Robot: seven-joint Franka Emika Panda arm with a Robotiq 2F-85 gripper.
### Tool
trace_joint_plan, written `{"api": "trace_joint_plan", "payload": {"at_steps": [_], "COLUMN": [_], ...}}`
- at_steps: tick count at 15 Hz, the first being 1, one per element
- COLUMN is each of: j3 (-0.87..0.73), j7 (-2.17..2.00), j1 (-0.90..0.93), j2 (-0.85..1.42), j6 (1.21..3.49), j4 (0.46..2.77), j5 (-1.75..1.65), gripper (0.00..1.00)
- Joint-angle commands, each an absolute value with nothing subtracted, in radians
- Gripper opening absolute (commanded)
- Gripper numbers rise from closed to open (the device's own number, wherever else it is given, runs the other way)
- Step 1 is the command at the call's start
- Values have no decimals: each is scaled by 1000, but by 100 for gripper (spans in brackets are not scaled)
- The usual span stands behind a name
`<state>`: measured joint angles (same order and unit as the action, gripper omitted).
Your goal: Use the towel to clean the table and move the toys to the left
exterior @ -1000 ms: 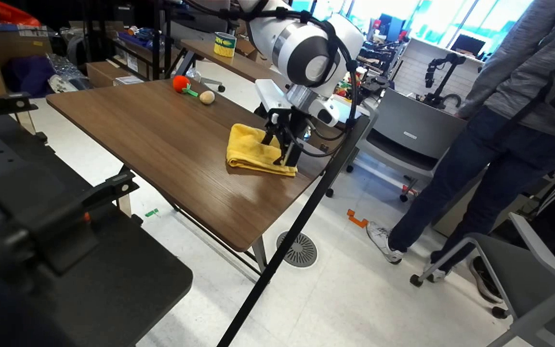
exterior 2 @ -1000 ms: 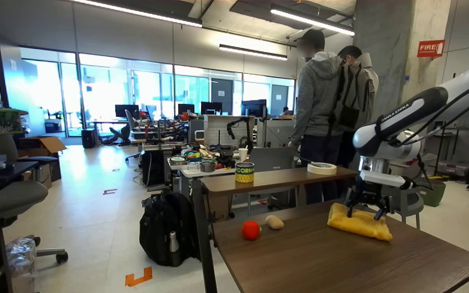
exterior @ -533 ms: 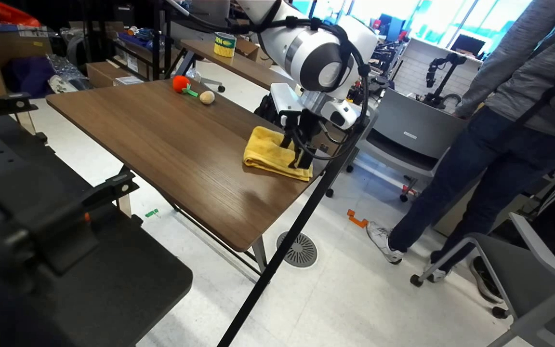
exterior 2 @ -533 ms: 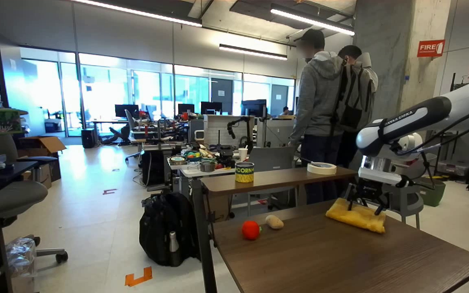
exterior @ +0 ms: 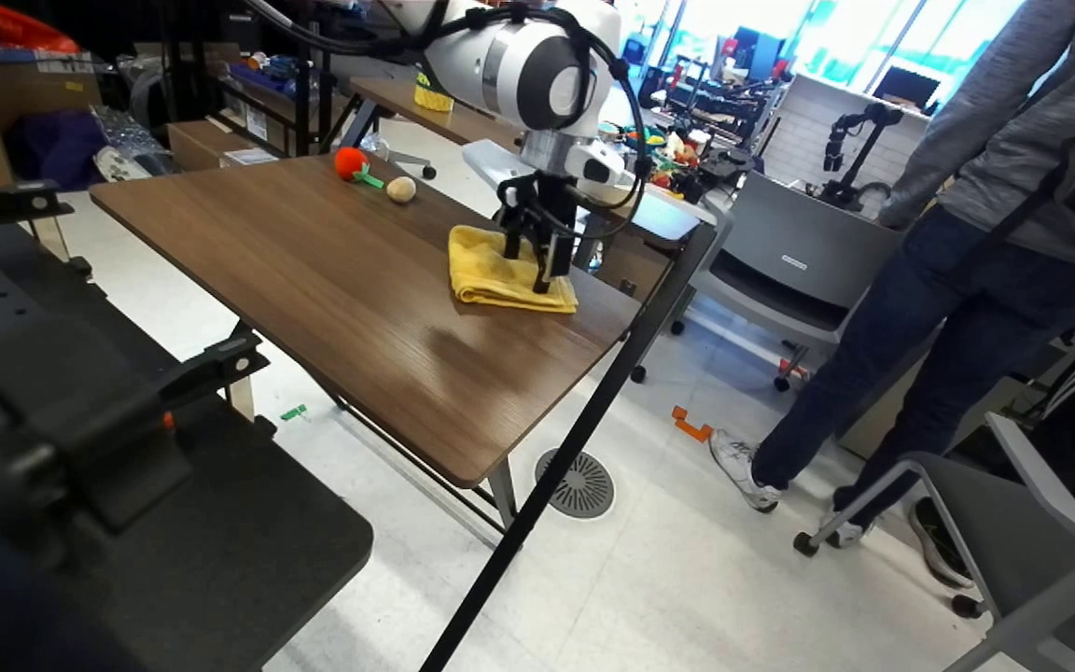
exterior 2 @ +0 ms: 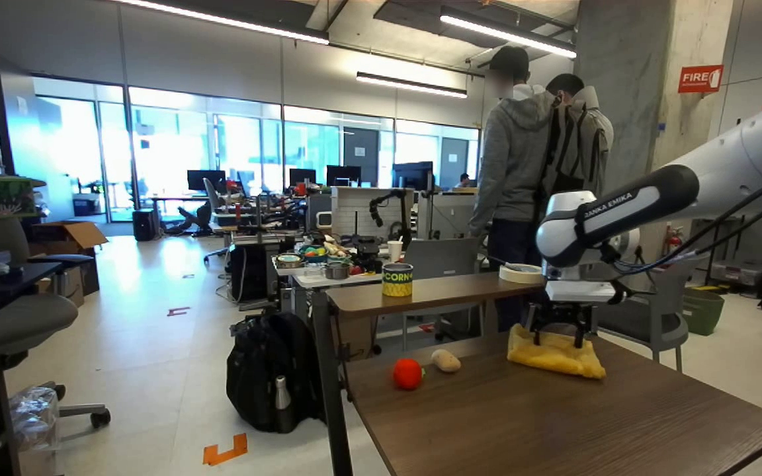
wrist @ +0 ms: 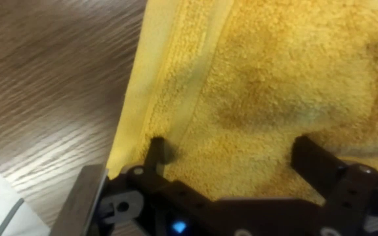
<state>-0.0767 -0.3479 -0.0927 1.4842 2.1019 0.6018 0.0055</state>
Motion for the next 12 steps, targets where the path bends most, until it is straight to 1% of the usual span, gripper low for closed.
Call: {"api": "trace_joint_plan", "payload": {"at_steps": [1, 5, 9, 12], "j3": [-98, -120, -128, -163], "j7": [-266, -197, -292, -434], "j1": [-17, 26, 26, 34], "j2": [1484, 1484, 1484, 1484], "j6": [2116, 2125, 2104, 2091], "j4": [619, 629, 633, 636], "j5": [-58, -120, -107, -110], "gripper": [100, 100, 100, 100]}}
